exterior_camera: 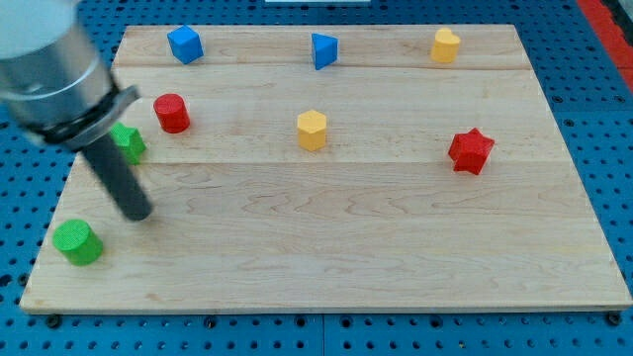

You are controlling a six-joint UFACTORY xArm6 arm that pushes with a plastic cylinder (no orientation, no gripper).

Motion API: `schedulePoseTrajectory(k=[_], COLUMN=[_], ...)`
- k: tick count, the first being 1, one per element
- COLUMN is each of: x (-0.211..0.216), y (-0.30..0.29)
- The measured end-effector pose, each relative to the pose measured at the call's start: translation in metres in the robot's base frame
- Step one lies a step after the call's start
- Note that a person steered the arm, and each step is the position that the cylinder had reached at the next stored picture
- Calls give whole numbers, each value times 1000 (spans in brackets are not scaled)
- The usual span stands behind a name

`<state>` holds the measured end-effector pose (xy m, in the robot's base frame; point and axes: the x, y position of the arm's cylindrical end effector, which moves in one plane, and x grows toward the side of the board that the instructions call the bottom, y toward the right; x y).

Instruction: Bring the red circle and hexagon at the bottom side of the board

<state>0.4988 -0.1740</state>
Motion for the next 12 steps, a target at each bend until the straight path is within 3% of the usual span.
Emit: schedulePoseTrajectory(k=[1, 4, 8, 9, 12], x=[-41, -108, -116, -137, -141], y=[44, 90, 101, 116, 161])
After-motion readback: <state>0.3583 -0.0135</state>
